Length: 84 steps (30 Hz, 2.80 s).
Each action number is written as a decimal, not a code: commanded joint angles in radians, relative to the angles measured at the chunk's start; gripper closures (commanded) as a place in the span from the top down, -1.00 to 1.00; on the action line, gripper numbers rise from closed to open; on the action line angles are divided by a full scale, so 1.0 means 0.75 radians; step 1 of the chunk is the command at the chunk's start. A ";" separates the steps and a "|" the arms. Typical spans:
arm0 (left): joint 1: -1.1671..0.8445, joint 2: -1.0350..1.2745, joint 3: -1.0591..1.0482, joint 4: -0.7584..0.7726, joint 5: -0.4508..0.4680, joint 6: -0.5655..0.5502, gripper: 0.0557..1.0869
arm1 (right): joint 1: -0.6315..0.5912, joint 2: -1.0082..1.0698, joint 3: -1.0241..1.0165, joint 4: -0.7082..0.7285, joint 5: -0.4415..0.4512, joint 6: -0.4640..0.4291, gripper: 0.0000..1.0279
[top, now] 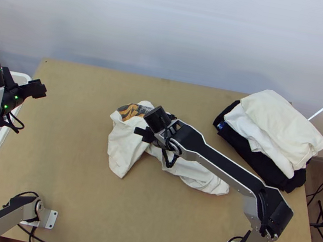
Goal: Fold the t-shirt
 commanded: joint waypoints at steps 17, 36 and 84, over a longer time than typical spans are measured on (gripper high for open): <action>0.024 0.010 0.013 -0.001 0.000 0.015 0.92 | -0.074 0.097 0.074 0.028 0.031 -0.040 -0.31; -0.001 0.038 0.035 0.014 0.002 -0.011 0.92 | -0.126 0.042 0.432 0.181 0.043 -0.075 -0.94; -1.375 -0.070 -0.711 0.316 -0.041 0.799 0.80 | -0.549 -0.408 0.113 0.535 0.178 -0.429 -0.94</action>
